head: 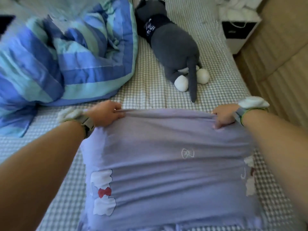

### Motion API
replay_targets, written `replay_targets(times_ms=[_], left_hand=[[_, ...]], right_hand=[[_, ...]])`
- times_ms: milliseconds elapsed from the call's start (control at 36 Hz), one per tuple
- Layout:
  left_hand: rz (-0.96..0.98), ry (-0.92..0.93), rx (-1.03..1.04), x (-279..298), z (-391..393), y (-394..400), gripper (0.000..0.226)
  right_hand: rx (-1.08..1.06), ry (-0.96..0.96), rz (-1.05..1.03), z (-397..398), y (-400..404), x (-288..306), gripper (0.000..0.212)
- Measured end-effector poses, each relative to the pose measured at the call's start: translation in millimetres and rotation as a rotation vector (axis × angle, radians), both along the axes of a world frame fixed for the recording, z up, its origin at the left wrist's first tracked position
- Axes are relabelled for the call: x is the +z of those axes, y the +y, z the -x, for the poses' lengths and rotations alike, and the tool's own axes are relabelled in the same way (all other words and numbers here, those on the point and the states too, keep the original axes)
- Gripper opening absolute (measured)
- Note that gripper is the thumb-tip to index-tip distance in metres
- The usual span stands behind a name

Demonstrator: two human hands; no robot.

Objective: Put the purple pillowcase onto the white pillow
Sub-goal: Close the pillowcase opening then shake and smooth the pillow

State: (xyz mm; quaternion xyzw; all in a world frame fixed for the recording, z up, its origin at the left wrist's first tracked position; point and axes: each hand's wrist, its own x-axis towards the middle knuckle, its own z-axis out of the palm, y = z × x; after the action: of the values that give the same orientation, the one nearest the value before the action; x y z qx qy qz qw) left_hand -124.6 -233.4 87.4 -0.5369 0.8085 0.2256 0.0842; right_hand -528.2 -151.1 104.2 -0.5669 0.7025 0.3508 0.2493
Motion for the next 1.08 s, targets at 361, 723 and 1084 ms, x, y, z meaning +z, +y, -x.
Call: replay_targets(times_ms=[361, 723, 1084], left_hand=[[0.642, 0.020, 0.325, 159, -17, 99, 0.037], [0.482, 0.006, 0.238, 217, 3, 158, 0.030], [0.600, -0.324, 0.127, 255, 15, 107, 0.040]], right_hand=[[0.046, -0.103, 1.215, 0, 77, 150, 0.024], [0.144, -0.147, 1.041, 55, 130, 179, 0.022], [0.235, -0.060, 0.980, 52, 83, 211, 0.029]])
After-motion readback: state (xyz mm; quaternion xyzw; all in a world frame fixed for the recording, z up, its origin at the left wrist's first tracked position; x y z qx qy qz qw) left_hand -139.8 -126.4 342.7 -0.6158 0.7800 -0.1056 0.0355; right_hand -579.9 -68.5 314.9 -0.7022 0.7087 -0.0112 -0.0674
